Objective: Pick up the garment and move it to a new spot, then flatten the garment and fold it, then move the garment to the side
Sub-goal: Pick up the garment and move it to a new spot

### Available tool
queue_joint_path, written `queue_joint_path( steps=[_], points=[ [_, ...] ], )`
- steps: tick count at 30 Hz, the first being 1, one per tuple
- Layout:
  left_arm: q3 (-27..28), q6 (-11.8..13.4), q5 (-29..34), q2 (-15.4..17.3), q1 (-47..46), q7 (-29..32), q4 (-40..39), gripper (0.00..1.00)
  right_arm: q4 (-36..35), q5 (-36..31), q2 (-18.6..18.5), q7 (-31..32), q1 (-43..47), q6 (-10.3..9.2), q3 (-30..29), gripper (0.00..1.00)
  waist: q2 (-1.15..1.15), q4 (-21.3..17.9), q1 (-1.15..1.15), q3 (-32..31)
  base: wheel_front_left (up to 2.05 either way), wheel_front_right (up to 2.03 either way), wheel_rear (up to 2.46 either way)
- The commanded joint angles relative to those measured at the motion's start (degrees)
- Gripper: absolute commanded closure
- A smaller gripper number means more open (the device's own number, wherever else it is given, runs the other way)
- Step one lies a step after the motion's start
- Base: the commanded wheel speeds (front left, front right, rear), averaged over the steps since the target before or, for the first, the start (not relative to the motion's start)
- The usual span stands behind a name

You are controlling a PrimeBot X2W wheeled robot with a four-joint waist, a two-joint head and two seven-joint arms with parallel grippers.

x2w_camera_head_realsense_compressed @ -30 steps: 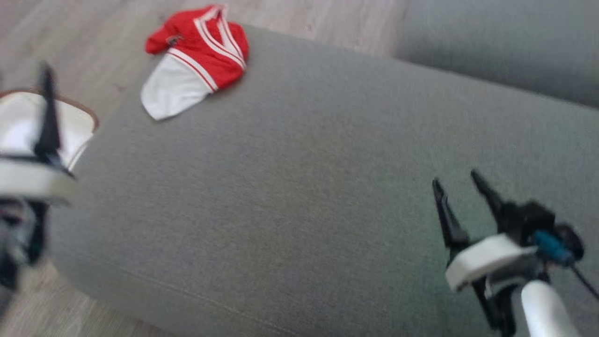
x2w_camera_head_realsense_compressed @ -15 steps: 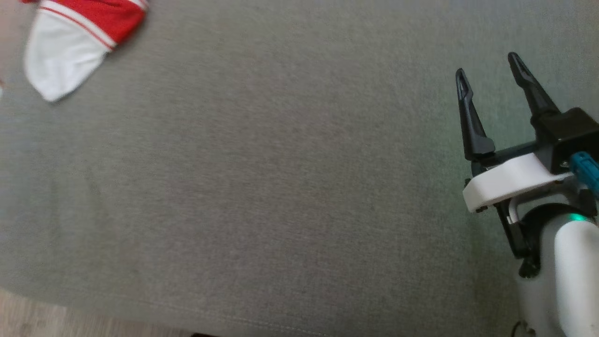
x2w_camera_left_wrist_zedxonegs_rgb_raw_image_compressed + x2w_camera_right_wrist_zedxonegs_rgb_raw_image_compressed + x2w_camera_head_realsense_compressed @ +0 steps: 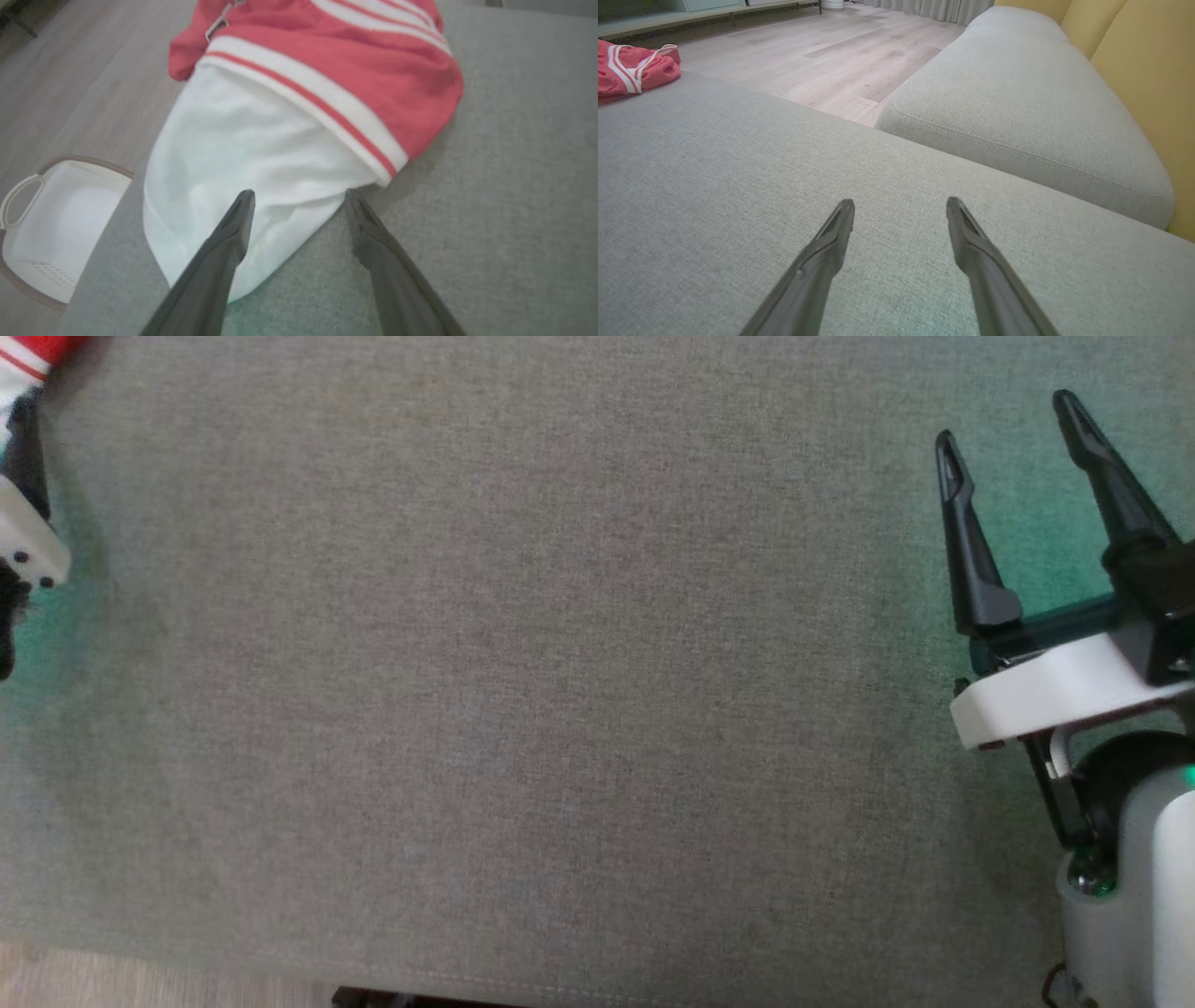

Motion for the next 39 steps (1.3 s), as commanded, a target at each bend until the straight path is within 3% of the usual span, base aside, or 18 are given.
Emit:
queue_joint_path(
  steps=[1,9,10,12,13,20,27,33,39],
  points=[
    [1.8,-0.4,-0.5,3.2,-2.4,0.3,0.9,0.00,-2.7,-0.6,0.4,0.3,-0.5,-0.04,1.3,0.00,0.00,-0.3,-0.01,1.3,0.00,0.00,0.00],
    [0.9,-1.5,-0.2,2.0,-4.4,0.0,7.3,0.00,-2.4,-0.5,0.7,-0.4,-1.0,-0.04,1.0,0.00,0.00,-1.0,-0.01,2.0,0.00,0.00,0.00],
    [0.7,-1.7,-0.1,1.9,-4.6,0.0,8.2,0.33,-2.2,-0.5,0.8,-0.5,-1.1,-0.04,1.0,0.00,0.00,-1.1,-0.01,2.0,0.00,0.00,0.00],
    [0.5,-2.2,-0.1,1.8,-5.0,-0.2,9.8,0.86,-1.8,-0.4,0.9,-0.9,-1.3,-0.04,0.9,0.00,0.00,-1.3,-0.01,1.6,0.00,0.00,0.00],
    [0.5,-2.5,0.0,1.8,-5.2,-0.7,10.3,1.00,-1.6,-0.3,1.0,-1.1,-1.4,-0.04,0.9,0.00,0.00,-1.4,-0.01,1.4,0.00,0.00,0.00],
    [0.1,-3.9,1.4,3.0,-7.6,-6.8,12.6,1.00,0.8,0.4,1.6,-3.0,-1.5,-0.04,0.2,0.00,0.00,-1.8,-0.01,-1.8,0.00,0.00,0.00],
    [-2.5,-6.0,3.9,5.0,-10.3,-9.4,11.4,1.00,5.9,2.2,2.5,-6.5,-0.4,-0.04,-0.8,0.00,0.00,-3.0,-0.01,-9.6,0.00,0.00,0.00],
    [-6.5,-6.8,5.6,4.7,-13.2,-6.6,5.1,1.00,10.9,4.7,2.7,-9.7,2.4,-0.04,-2.2,0.00,0.00,-4.9,-0.01,-19.1,0.00,0.00,0.00],
    [-8.4,-6.2,3.8,0.4,-13.1,-0.2,-5.3,1.00,15.7,9.7,2.7,-13.0,6.5,-0.04,-3.5,0.00,0.00,-8.8,-0.01,-29.1,0.00,0.00,0.00]
  ],
)
